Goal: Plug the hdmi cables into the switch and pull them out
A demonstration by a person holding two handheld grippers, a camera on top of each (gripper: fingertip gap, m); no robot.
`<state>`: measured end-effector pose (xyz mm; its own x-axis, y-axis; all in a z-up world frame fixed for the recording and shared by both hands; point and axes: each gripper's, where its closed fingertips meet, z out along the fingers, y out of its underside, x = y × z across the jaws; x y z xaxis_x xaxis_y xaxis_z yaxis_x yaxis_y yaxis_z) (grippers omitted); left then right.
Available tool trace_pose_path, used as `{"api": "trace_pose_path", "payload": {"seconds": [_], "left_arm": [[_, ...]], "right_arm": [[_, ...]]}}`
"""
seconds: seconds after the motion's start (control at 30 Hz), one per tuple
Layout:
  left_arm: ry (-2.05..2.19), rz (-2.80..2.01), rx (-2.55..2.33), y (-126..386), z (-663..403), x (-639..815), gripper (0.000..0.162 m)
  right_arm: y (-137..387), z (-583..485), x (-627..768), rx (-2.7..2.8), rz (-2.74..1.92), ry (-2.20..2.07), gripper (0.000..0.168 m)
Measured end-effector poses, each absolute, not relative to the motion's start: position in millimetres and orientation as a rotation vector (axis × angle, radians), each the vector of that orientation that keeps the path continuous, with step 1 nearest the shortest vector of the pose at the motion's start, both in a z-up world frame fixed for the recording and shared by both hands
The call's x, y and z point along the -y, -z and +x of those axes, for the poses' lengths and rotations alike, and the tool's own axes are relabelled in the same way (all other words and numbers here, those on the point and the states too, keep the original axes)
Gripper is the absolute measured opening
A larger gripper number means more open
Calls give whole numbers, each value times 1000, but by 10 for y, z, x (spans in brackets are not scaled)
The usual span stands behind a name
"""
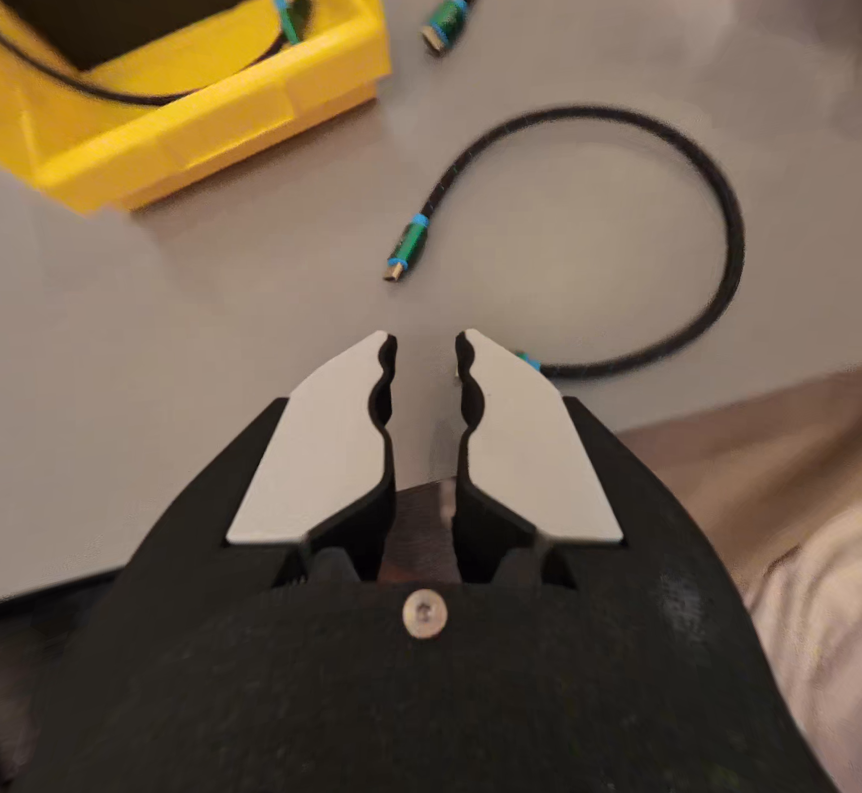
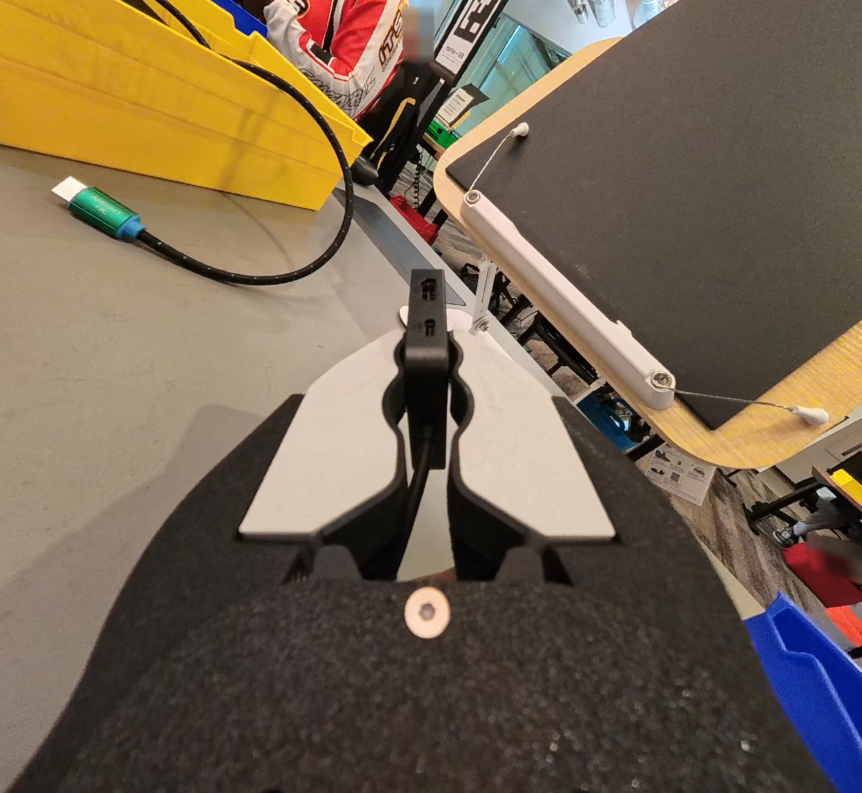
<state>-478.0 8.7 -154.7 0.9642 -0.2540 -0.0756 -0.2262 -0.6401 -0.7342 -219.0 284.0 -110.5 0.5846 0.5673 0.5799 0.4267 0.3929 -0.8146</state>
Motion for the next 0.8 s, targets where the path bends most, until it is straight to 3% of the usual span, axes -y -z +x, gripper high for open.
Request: {"api": "trace_pose_path", "payload": {"seconds": [0.03, 0.13, 0.4, 0.8], "left_arm": [[105, -2287, -217, 1528, -4735, -107, 27], [235, -2286, -1, 1545, -4522, -116, 32], [-16, -2382, 327, 1811, -4334, 206, 52], [-85, -2384, 451, 2095, -4306, -29, 46]], "right_arm": [[1107, -2192, -2840, 1010, -1223, -114, 13], [1114, -2198, -2836, 1016, -1223, -115, 13], [1139, -2232, -2810, 1044, -1212, -104, 13], [1151, -2221, -2828, 1037, -1234, -127, 13]]}}
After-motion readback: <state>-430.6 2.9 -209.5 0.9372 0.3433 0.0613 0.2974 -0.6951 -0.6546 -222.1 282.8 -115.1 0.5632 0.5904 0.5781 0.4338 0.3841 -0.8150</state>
